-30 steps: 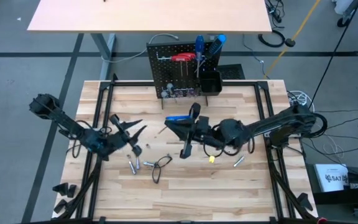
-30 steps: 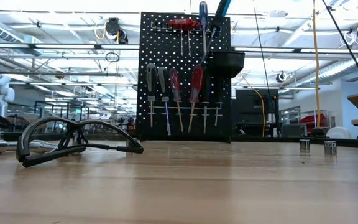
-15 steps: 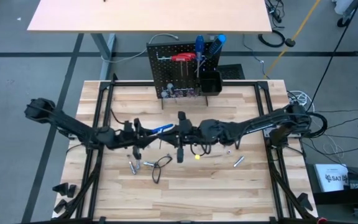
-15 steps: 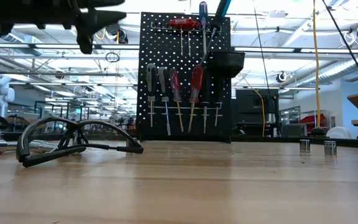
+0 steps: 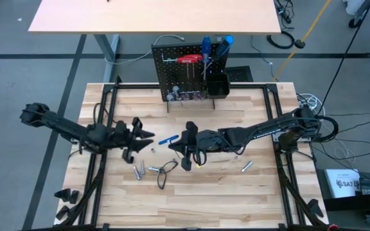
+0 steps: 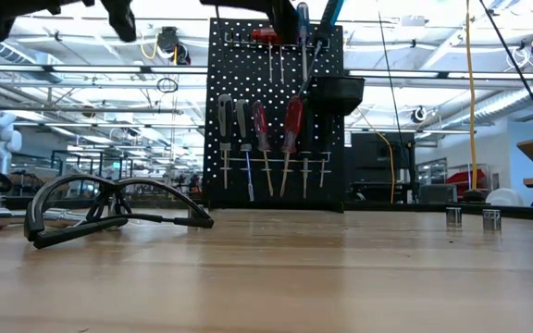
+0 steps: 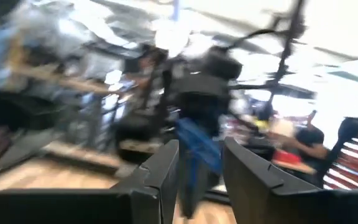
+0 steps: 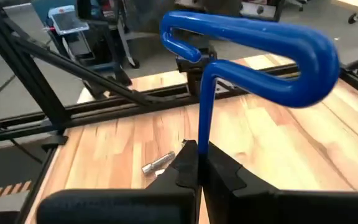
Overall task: Hang tools onto peg board
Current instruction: Hang the pick tool on the peg board
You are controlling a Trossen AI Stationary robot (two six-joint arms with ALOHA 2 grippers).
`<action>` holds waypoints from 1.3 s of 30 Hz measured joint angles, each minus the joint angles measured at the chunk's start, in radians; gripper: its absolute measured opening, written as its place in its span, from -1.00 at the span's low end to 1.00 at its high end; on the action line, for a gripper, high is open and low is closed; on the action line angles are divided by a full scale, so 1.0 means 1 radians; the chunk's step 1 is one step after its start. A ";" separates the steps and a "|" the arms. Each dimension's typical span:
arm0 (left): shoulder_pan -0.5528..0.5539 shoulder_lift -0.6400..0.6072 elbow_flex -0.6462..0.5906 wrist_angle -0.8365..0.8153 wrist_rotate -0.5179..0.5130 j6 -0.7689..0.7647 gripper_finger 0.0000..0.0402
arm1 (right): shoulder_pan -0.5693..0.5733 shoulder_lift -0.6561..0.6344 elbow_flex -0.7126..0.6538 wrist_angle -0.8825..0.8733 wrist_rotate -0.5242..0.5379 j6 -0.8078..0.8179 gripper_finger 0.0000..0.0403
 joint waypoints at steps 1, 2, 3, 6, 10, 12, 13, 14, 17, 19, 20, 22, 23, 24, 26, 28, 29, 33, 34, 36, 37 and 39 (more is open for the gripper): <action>0.000 0.004 0.000 -0.017 -0.047 -0.023 -0.39 | -0.001 0.008 0.000 0.013 0.000 -0.002 -1.00; -0.002 0.013 0.000 -0.036 -0.104 -0.044 -0.39 | -0.001 0.015 0.000 0.029 -0.001 -0.004 -1.00; -0.004 0.022 0.000 -0.058 -0.155 -0.062 -0.39 | -0.001 0.022 0.000 0.037 -0.001 -0.007 -1.00; -0.011 0.058 -0.001 -0.073 -0.206 -0.076 -0.39 | -0.001 0.036 0.000 0.061 0.013 -0.009 -1.00; -0.020 0.082 -0.002 -0.027 -0.203 -0.090 -0.39 | -0.003 0.040 0.000 0.025 0.088 -0.005 -1.00; -0.020 0.082 -0.002 -0.028 -0.206 -0.089 -0.39 | -0.005 0.040 0.000 0.012 0.097 -0.003 -1.00; -0.019 0.083 -0.002 -0.028 -0.209 -0.089 -0.39 | -0.005 0.040 0.000 0.009 0.099 -0.003 -1.00; -0.019 0.082 -0.002 -0.027 -0.210 -0.089 -0.39 | -0.005 0.040 0.000 0.008 0.100 -0.002 -1.00; -0.019 0.082 -0.002 -0.028 -0.212 -0.089 -0.39 | -0.008 0.040 0.000 0.008 0.099 0.006 -1.00; -0.019 0.082 -0.002 -0.028 -0.212 -0.089 -0.39 | -0.010 0.040 0.000 0.006 0.099 0.011 -1.00; -0.019 0.082 -0.002 -0.028 -0.212 -0.089 -0.39 | -0.012 0.040 0.000 0.004 0.099 0.015 -1.00; -0.019 0.083 -0.002 -0.028 -0.210 -0.089 -0.39 | -0.021 0.040 0.000 0.002 0.099 0.023 -1.00; -0.019 0.083 -0.002 -0.028 -0.210 -0.089 -0.39 | -0.023 0.040 0.000 0.001 0.099 0.023 -1.00; -0.019 0.083 -0.002 -0.028 -0.210 -0.089 -0.39 | -0.026 0.040 0.000 0.001 0.099 0.024 -1.00; -0.019 0.083 -0.001 -0.028 -0.208 -0.091 -0.39 | -0.031 0.040 0.000 0.001 0.100 0.033 -1.00; -0.019 0.083 -0.002 -0.028 -0.200 -0.090 -0.39 | -0.035 0.040 0.000 0.001 0.101 0.041 -1.00; -0.019 0.083 -0.002 -0.028 -0.198 -0.090 -0.39 | -0.036 0.040 0.000 0.001 0.103 0.041 -1.00; -0.019 0.087 -0.002 -0.029 -0.195 -0.090 -0.39 | -0.040 0.047 0.000 0.005 0.110 0.050 -1.00; -0.019 0.092 -0.002 -0.024 -0.194 -0.090 -0.39 | -0.041 0.050 0.000 0.007 0.110 0.050 -1.00; -0.019 0.106 -0.001 -0.006 -0.187 -0.090 -0.39 | -0.043 0.058 0.000 0.017 0.113 0.050 -1.00; -0.019 0.117 0.003 -0.010 -0.183 -0.091 -0.39 | -0.044 0.060 0.000 0.011 0.116 0.052 -1.00; -0.019 0.143 0.019 -0.007 -0.169 -0.089 -0.39 | -0.045 0.066 0.000 0.015 0.127 0.054 -1.00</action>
